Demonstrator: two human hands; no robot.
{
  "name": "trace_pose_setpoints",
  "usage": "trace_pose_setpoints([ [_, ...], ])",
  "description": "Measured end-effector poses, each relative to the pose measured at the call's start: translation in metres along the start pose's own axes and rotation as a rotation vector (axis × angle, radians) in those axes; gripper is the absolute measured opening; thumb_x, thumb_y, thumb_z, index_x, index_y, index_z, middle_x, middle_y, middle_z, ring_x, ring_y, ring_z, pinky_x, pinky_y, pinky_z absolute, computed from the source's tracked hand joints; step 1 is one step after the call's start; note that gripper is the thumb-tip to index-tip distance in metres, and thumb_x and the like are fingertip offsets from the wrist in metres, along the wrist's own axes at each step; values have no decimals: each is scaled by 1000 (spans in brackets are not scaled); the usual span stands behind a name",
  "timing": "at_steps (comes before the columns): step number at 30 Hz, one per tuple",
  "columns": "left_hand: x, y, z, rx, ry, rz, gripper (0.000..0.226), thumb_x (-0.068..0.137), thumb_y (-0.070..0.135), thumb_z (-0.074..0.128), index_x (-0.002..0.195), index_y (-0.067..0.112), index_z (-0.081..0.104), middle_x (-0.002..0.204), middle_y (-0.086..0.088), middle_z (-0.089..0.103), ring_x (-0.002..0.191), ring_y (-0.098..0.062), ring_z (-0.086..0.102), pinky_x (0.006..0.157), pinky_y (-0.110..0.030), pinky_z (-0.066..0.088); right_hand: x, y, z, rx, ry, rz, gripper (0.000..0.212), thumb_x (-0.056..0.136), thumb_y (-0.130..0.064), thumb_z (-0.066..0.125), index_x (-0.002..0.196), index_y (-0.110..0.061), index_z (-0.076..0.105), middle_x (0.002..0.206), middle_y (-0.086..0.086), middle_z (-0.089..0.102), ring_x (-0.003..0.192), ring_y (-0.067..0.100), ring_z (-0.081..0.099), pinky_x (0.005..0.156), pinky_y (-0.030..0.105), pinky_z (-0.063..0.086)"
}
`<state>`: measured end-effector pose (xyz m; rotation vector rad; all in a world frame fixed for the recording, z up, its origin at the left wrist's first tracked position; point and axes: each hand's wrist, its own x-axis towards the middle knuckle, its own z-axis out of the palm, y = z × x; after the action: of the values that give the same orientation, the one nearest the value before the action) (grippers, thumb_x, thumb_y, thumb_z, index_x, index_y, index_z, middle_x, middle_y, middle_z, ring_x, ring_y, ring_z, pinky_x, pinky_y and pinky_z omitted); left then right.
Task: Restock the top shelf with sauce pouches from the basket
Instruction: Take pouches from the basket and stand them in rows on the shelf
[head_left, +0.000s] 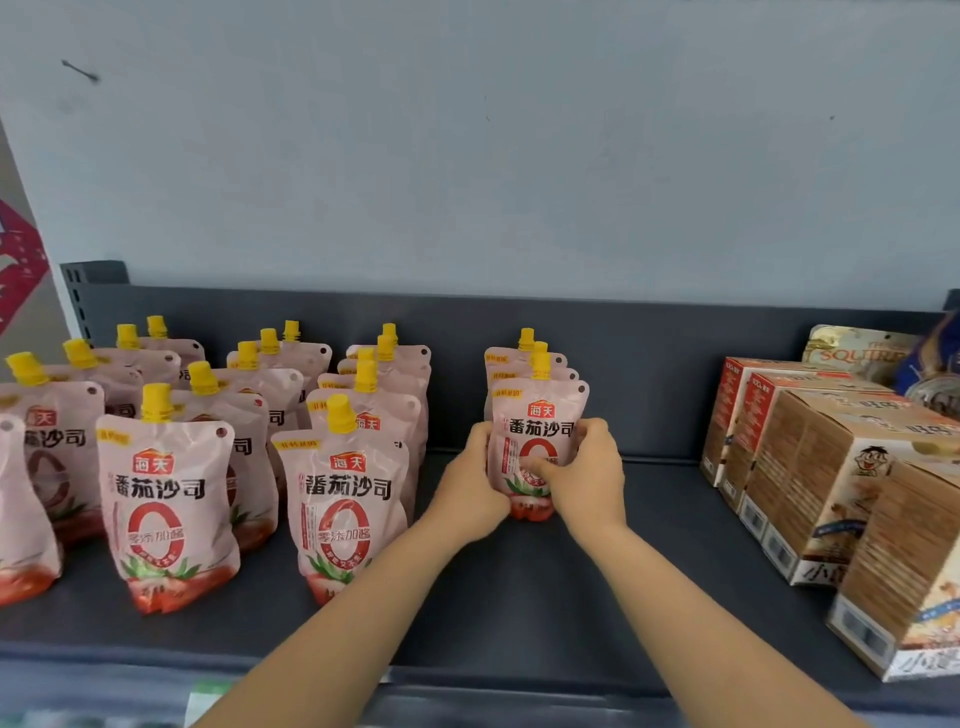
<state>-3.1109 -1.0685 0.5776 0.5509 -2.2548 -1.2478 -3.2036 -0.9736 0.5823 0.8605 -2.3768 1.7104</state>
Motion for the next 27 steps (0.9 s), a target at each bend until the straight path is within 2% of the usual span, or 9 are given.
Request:
trace_pose_setpoints([
  [3,0,-1,4,40,-8,37,88,70,9,80,137,27,26,120,12,52,108,-5,52,88,-20,46,4,1,1,14,0,3,53,71,-16,83,101,-21,39,112,1,54,92,10,55,62,12,43],
  [5,2,0,5,90,12,60,89,69,12,82,137,25,25,122,11,52,106,-4,52,86,-18,45,5,1,3,12,8,3,53,71,-18,83,101,-21,40,112,1,54,92,10,55,62,13,43],
  [9,3,1,4,163,35,87,84,70,16,82,133,22,26,127,5,53,106,-5,53,87,-21,46,6,3,5,7,7,5,55,69,-20,84,102,-19,40,111,2,54,93,12,58,68,21,50],
  [13,1,0,2,200,28,109,87,71,15,79,137,23,24,130,4,52,114,-9,53,92,-23,45,6,3,6,-3,3,-1,56,69,-22,84,101,-19,39,111,1,53,91,10,56,64,16,46],
  [16,3,-1,4,223,39,104,88,70,14,80,137,22,23,129,3,52,111,-10,53,89,-22,46,7,3,8,-5,6,5,56,68,-22,85,100,-19,39,110,1,53,90,9,55,63,16,45],
  [20,6,-6,5,212,56,86,92,70,9,79,139,25,21,130,3,51,115,-12,53,92,-25,47,11,1,10,4,5,25,57,66,-20,86,98,-18,39,108,1,55,86,9,55,56,11,41],
  [27,10,-13,7,210,75,96,88,71,9,78,138,24,22,130,0,52,116,-15,54,94,-33,50,8,0,9,-4,-8,12,57,68,-21,85,104,-18,40,112,1,53,88,5,53,60,9,41],
])
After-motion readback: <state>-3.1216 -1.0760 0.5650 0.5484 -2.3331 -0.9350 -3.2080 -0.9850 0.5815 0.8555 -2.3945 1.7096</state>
